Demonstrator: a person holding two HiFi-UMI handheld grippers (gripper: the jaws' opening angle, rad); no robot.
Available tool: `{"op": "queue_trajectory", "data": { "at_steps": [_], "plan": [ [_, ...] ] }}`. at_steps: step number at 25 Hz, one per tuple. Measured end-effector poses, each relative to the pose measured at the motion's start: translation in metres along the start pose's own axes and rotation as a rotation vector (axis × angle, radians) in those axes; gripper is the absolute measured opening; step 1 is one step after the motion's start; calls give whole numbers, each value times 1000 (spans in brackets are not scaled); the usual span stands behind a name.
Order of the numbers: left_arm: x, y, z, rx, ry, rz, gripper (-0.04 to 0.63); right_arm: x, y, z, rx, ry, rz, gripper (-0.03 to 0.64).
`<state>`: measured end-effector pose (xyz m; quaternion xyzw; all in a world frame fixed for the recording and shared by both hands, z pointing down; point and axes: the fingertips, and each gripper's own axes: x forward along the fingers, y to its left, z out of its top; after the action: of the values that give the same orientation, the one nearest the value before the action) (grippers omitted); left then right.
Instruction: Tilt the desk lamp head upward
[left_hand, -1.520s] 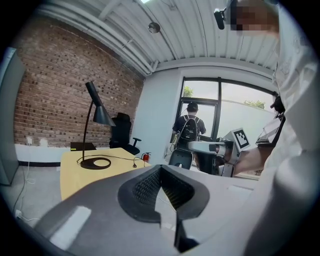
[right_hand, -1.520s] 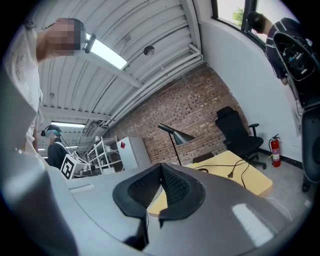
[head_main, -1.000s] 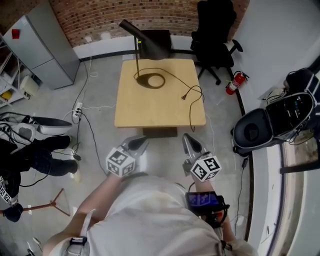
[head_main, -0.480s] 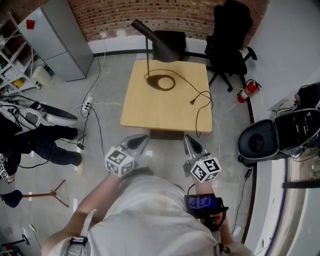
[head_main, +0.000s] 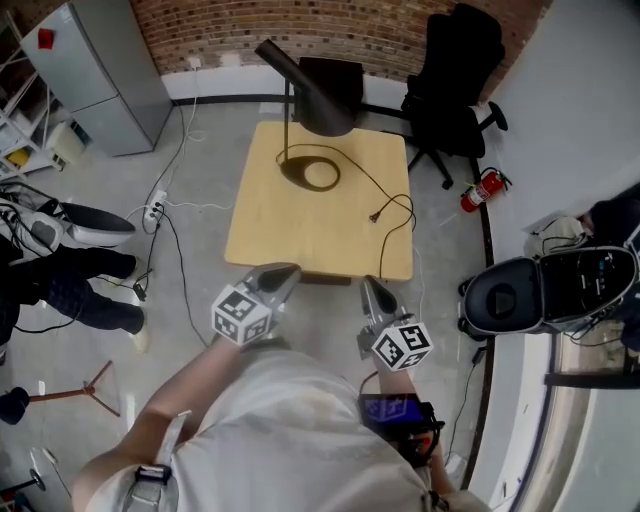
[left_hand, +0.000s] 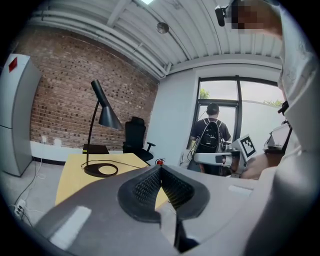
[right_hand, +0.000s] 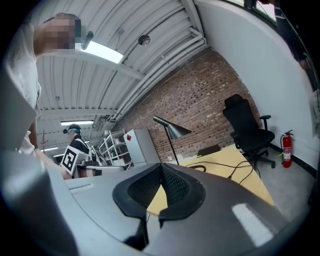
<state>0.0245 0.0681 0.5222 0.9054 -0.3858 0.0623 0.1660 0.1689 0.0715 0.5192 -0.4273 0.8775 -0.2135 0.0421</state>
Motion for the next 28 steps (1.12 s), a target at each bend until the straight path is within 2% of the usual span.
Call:
{"op": "queue_trajectory", "data": {
  "at_steps": [6,15,23,28],
  "plan": [
    [15,42,18,-1,-13,-2,2,39,-16,18,-18,5,-25,12],
    [18,114,37,-10,-25,36,2,105,-25,31,-29,12,-63,12],
    [23,144,51,-12,-52,6,2,146,-22,40,-58,33,-73,12],
    [26,159,54,-24,-54,26,2,157,-31,40,-48,53,-85,12]
  ]
}}
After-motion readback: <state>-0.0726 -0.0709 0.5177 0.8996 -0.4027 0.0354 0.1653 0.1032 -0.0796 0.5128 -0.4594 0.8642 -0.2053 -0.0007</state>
